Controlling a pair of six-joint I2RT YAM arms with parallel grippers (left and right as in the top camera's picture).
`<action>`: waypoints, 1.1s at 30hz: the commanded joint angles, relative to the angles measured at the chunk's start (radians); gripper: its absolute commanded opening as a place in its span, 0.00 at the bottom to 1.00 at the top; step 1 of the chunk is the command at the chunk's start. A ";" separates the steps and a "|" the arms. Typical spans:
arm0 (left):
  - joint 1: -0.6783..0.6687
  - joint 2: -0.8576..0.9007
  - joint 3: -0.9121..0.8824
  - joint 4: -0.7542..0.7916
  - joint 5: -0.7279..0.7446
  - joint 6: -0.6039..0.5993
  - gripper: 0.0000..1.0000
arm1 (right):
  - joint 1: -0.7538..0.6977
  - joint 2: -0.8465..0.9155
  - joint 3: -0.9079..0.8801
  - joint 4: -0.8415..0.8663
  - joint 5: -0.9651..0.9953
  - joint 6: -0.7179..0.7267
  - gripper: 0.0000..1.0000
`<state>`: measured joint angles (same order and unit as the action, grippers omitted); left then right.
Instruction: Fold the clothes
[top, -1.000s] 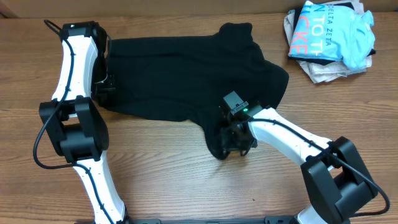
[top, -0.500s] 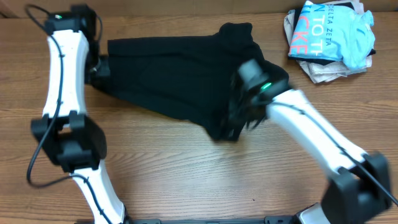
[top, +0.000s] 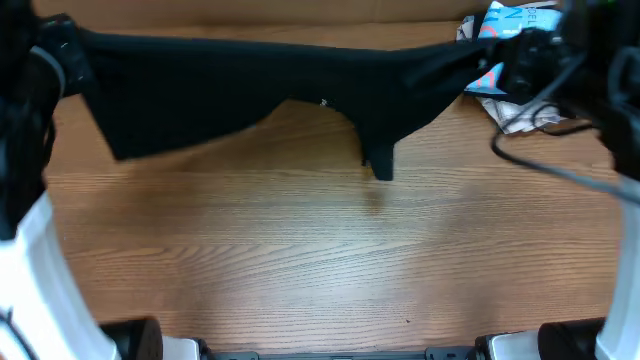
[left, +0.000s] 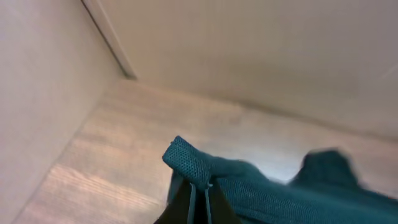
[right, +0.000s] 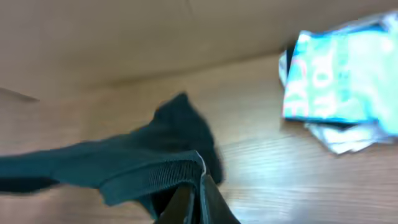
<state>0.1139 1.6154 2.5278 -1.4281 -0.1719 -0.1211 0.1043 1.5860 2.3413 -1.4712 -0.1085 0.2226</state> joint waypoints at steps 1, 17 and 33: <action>0.007 -0.071 0.016 0.024 -0.016 0.026 0.04 | -0.016 -0.037 0.170 -0.050 0.018 -0.049 0.04; 0.008 0.017 0.015 0.172 -0.026 0.072 0.04 | -0.015 0.002 0.313 -0.015 0.114 -0.131 0.04; 0.005 0.254 0.021 0.549 -0.018 0.074 0.04 | -0.016 0.236 0.319 0.534 0.206 -0.371 0.04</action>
<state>0.1131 1.9060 2.5259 -0.9180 -0.1757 -0.0677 0.0998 1.8744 2.6331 -0.9874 0.0349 -0.0875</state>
